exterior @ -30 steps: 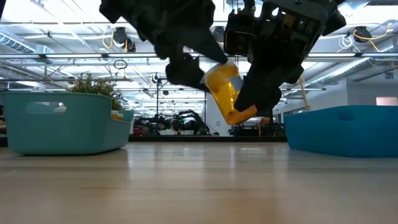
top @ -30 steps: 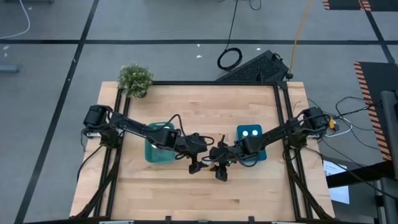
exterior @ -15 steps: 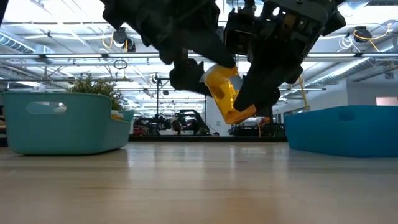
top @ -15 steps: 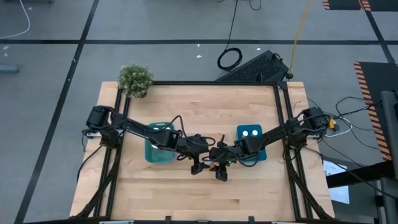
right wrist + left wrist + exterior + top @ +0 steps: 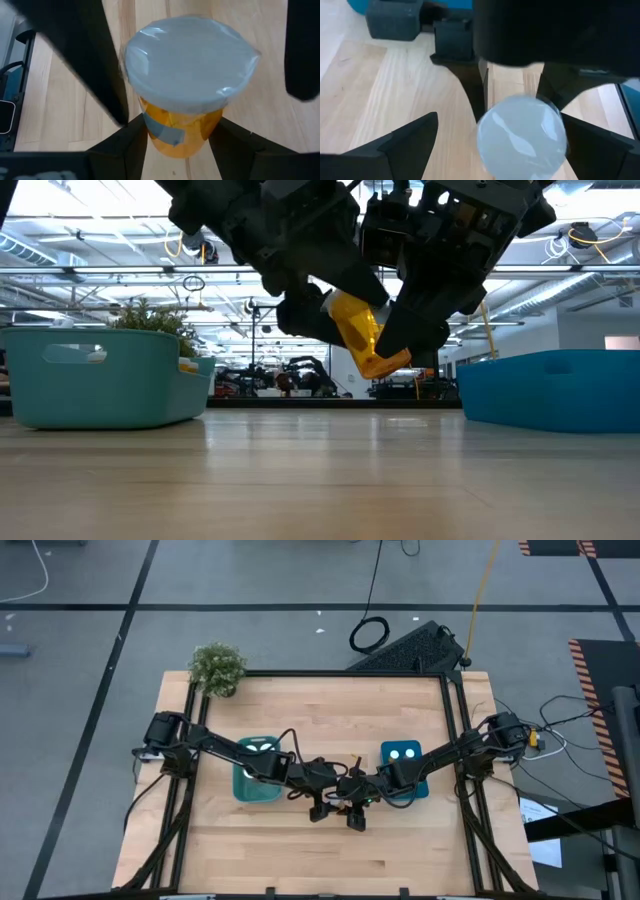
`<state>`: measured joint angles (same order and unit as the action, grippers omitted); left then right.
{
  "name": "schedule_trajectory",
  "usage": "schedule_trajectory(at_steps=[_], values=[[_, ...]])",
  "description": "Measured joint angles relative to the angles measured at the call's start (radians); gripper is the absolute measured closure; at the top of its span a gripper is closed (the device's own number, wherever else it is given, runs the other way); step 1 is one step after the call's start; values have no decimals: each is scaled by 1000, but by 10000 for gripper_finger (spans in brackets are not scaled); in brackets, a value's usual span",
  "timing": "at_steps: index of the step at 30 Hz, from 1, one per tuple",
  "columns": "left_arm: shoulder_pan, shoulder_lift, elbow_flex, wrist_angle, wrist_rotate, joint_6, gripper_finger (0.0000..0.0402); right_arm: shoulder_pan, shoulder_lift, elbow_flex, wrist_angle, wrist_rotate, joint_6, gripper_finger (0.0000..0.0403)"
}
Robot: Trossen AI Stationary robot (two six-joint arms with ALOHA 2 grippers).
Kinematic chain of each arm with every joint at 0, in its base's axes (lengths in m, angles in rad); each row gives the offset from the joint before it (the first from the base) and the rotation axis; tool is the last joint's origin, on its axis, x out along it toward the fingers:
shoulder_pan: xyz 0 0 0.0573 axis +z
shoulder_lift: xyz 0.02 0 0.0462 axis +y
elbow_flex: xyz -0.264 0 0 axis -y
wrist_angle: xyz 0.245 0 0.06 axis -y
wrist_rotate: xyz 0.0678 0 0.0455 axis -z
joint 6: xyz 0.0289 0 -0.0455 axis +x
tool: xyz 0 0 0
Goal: Pick and place medicine bottles into bin by pill shape (circle, oval)
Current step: Put the big orange capsule bottle into the green bin
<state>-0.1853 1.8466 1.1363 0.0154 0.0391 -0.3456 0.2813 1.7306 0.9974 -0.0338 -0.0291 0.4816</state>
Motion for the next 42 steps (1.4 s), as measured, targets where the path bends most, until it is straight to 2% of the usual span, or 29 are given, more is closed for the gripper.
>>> schedule_trajectory(at_steps=[7, 10, 16, 21, 25, 28, 31, 34, 39, 42], values=[[0, 1, 1, 9, -1, 12, 14, 0, 0, 0, -1, 1, 0, 220], [0, 1, 1, 17, -2, 15, 42, 0, 0, 0, 0, 1, -1, 220], [0, 1, 1, 16, -2, 15, 125, 0, 0, 0, -2, 3, -4, 220], [0, -6, 1, 16, 31, 16, 180, -1, 0, 0, 3, 5, -4, 220], [1, -6, 1, 15, 43, 17, 197, -1, 0, 0, 2, 3, -7, 220], [0, -6, 1, 12, 44, 17, 190, 0, 0, 0, 3, 6, -15, 217], [0, -7, 1, 10, 49, 18, 172, 2, 0, 0, -1, 27, -20, 195], [0, -16, 0, -1, 77, 20, 167, 2, -12, 0, -36, 26, -27, 156], [0, -64, 1, -66, 92, 27, 188, 15, -72, -1, -88, 41, -27, 94], [0, -108, -1, -139, 82, 30, 197, 44, -111, -1, -87, 95, -52, 75]])
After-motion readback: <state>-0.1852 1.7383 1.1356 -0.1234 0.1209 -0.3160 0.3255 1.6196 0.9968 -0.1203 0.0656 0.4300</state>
